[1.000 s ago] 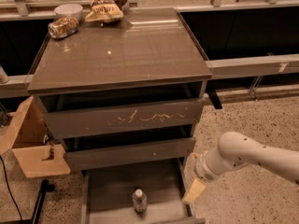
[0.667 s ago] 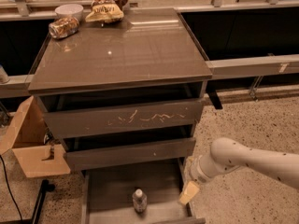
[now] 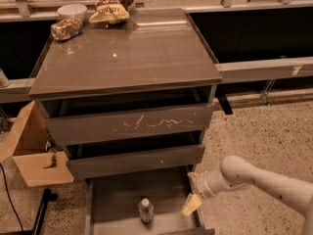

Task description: Pick blue plastic bottle from bottom drawer and place on counter

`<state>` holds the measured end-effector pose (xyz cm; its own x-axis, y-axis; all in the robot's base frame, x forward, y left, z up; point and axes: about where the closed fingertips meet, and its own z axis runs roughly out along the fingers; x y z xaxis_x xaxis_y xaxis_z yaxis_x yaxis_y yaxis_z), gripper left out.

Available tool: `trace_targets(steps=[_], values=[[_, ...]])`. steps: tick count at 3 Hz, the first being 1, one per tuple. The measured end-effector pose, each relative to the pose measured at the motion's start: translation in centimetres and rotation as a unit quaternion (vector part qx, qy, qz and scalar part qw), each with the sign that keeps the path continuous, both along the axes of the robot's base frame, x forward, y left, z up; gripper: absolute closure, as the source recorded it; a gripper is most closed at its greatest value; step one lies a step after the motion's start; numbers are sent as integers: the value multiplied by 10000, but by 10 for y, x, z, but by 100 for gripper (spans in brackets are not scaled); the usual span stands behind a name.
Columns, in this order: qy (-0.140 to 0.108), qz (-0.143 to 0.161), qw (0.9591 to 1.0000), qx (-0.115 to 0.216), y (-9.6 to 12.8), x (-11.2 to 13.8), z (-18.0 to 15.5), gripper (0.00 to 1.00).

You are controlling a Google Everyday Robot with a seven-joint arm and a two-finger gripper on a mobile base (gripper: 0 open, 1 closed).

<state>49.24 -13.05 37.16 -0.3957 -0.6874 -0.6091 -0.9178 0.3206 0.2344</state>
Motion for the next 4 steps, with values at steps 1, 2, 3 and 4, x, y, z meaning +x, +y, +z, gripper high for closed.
trace_targets(steps=[1, 2, 3, 4], values=[[-194, 311, 9938, 1054, 8, 3, -7, 0], [-398, 648, 9798, 1848, 8, 2, -8, 0], [-381, 887, 9739, 2052, 7, -5, -5, 0], [-349, 868, 9739, 2068, 7, -5, -9, 0]])
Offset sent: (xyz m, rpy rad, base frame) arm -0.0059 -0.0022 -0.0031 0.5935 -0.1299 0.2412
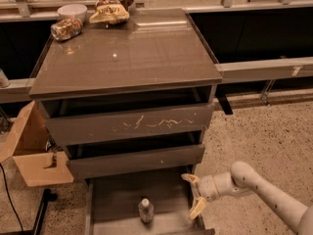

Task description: Pick blue plastic bottle from bottom drawer and place on counter

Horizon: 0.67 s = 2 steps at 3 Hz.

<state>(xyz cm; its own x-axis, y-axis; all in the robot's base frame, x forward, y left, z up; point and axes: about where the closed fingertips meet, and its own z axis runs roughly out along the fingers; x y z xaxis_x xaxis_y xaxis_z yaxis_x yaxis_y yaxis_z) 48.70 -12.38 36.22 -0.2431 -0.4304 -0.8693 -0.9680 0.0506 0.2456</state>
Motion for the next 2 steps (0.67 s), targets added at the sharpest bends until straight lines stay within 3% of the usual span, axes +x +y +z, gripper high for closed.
trace_targets(steps=[2], values=[[198, 38, 9996, 210, 6, 1, -51, 0]])
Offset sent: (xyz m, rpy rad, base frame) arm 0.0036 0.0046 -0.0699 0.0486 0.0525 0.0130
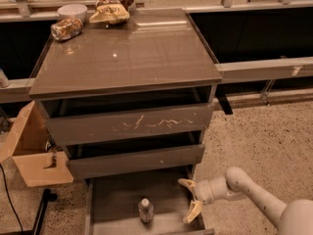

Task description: Pick blue plastic bottle from bottom drawer and place on counter

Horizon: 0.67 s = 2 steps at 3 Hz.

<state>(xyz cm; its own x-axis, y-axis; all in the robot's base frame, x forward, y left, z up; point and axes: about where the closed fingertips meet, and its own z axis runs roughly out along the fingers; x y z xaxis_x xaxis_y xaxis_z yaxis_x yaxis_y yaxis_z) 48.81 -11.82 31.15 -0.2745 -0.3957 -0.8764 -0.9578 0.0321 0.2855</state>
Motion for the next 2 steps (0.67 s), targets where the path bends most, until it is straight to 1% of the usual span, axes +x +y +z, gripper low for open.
trace_targets(steps=[2], values=[[-160, 90, 9996, 236, 11, 4, -29, 0]])
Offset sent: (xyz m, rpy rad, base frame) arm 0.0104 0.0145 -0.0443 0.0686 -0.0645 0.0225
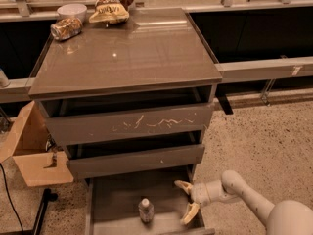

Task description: Pick blue plastic bottle from bottom drawer and place on counter

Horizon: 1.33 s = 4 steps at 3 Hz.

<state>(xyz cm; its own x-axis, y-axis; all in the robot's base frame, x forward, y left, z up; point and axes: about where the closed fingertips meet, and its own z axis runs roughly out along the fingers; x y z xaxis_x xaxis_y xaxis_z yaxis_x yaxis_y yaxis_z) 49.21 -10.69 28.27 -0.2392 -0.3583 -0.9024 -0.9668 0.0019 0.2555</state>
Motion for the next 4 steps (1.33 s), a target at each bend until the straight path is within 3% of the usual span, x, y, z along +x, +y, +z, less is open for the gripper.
trace_targets(steps=[1, 2, 3, 4], values=[[-123, 10, 9998, 128, 9, 3, -12, 0], [-272, 128, 9990, 343, 34, 1, -32, 0], [-273, 129, 9989, 345, 34, 1, -32, 0], [-338, 285, 9974, 563, 44, -1, -36, 0]])
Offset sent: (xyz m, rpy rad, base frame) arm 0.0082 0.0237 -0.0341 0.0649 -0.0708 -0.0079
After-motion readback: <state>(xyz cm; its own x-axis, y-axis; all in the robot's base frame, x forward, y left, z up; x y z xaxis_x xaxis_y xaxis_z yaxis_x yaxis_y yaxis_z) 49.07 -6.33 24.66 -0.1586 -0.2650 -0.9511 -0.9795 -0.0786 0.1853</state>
